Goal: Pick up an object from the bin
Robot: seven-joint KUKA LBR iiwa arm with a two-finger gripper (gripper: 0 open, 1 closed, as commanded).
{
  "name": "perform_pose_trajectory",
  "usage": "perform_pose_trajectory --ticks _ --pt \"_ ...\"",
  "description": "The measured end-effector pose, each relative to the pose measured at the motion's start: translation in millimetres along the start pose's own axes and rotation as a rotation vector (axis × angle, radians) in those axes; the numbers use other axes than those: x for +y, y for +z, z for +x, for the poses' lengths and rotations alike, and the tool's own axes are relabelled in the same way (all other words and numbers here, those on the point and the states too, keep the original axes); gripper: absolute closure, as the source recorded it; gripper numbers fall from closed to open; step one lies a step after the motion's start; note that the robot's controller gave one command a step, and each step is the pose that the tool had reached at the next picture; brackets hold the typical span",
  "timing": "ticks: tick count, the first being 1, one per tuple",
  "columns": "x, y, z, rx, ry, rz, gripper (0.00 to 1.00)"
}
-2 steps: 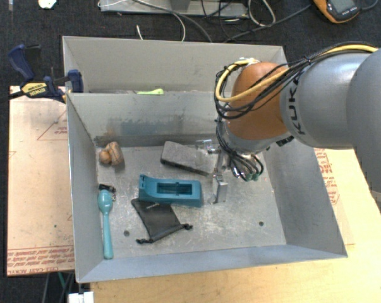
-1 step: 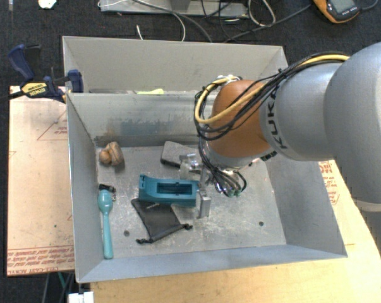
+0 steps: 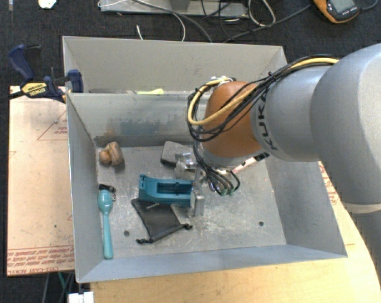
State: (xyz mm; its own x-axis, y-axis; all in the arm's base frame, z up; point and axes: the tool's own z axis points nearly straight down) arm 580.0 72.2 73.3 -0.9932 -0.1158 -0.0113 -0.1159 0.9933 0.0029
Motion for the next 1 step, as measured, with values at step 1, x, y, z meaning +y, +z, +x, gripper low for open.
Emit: perform_pose_trajectory --ticks 1 --pt "31.0 1.7 0.9 -0.001 -0.165 -0.001 1.00"
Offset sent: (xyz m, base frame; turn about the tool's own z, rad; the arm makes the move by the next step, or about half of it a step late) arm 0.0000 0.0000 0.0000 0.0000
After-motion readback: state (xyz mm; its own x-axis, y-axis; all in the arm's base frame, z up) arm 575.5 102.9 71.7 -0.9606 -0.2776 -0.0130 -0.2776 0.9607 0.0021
